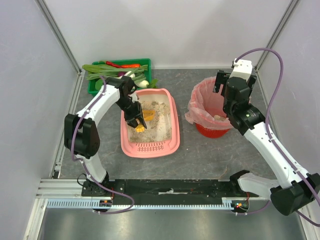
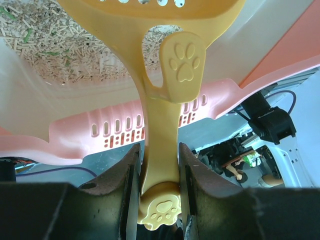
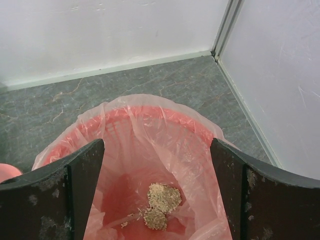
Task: Clean the litter box
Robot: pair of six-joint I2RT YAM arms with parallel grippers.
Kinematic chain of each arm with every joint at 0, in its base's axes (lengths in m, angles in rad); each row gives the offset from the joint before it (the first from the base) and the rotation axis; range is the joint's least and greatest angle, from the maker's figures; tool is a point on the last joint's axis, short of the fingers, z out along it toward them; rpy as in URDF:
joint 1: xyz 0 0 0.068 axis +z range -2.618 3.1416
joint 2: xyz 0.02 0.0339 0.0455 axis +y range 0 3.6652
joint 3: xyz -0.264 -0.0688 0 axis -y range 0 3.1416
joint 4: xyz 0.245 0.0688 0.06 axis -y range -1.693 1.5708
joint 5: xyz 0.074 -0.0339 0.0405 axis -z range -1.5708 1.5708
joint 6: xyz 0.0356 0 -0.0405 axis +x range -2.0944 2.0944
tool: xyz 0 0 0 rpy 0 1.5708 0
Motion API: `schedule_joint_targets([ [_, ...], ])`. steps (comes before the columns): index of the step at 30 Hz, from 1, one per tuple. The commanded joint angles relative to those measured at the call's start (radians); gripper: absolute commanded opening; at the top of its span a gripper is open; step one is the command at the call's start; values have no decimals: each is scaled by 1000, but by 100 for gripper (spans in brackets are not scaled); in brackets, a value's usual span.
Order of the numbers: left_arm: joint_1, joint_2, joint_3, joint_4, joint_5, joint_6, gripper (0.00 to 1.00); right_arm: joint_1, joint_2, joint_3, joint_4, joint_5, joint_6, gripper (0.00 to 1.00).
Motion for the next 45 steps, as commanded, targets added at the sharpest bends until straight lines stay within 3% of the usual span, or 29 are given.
schedule_joint_targets([
  [1, 2, 22, -15, -203, -10, -51, 2, 1, 11, 5, 55, 11, -38, 96],
  [9, 2, 30, -38, -200, -17, -85, 2, 1, 27, 11, 61, 4, -46, 96],
  [23, 2, 113, -46, -136, -28, -13, 2, 1, 41, 36, 61, -12, -46, 96],
  [39, 0, -24, -83, -200, 19, -59, 2, 1, 73, 80, 48, -24, -32, 96],
  [45, 2, 15, -77, -180, 6, -45, 2, 1, 81, 88, 43, -30, -30, 96],
])
